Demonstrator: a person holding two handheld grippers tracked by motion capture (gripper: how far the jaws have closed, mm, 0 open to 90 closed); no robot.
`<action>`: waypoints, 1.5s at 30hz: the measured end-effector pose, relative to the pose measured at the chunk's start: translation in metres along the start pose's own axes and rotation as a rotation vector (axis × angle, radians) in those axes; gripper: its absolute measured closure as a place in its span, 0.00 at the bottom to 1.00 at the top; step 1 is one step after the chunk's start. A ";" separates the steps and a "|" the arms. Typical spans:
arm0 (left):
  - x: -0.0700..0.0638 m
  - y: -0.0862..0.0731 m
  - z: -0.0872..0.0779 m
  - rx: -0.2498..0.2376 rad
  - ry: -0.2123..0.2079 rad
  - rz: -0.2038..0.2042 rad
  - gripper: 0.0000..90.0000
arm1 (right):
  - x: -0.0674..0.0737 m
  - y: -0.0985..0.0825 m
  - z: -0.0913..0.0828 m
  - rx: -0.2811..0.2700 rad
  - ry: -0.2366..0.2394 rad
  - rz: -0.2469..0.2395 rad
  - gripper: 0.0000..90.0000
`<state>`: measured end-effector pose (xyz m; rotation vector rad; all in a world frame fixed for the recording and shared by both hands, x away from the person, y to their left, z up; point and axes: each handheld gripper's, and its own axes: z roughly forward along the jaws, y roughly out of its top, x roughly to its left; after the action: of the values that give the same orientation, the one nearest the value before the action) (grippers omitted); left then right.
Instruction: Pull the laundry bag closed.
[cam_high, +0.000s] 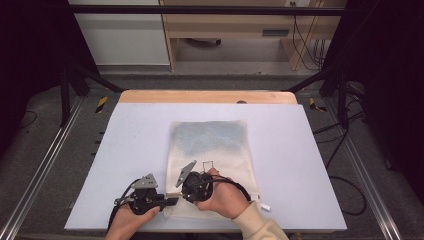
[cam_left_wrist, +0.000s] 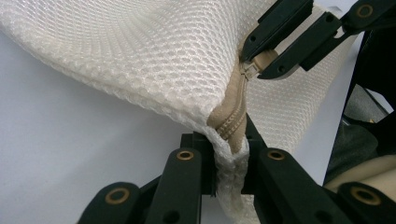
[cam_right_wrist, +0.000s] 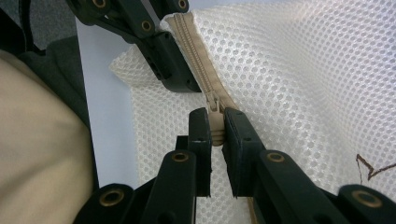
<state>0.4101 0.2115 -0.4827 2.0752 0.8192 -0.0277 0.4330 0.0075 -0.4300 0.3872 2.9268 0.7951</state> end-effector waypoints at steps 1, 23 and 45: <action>0.000 0.000 0.000 0.000 -0.001 0.000 0.91 | -0.001 -0.001 0.000 0.003 -0.001 -0.006 0.91; -0.001 0.001 -0.001 -0.014 -0.008 0.003 0.91 | -0.006 -0.012 -0.009 -0.005 -0.009 0.029 0.91; -0.001 0.001 -0.003 -0.018 -0.006 0.005 0.91 | -0.014 -0.028 -0.020 -0.006 -0.030 0.066 0.91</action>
<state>0.4093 0.2125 -0.4798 2.0588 0.8079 -0.0240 0.4370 -0.0293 -0.4265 0.4928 2.8972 0.7990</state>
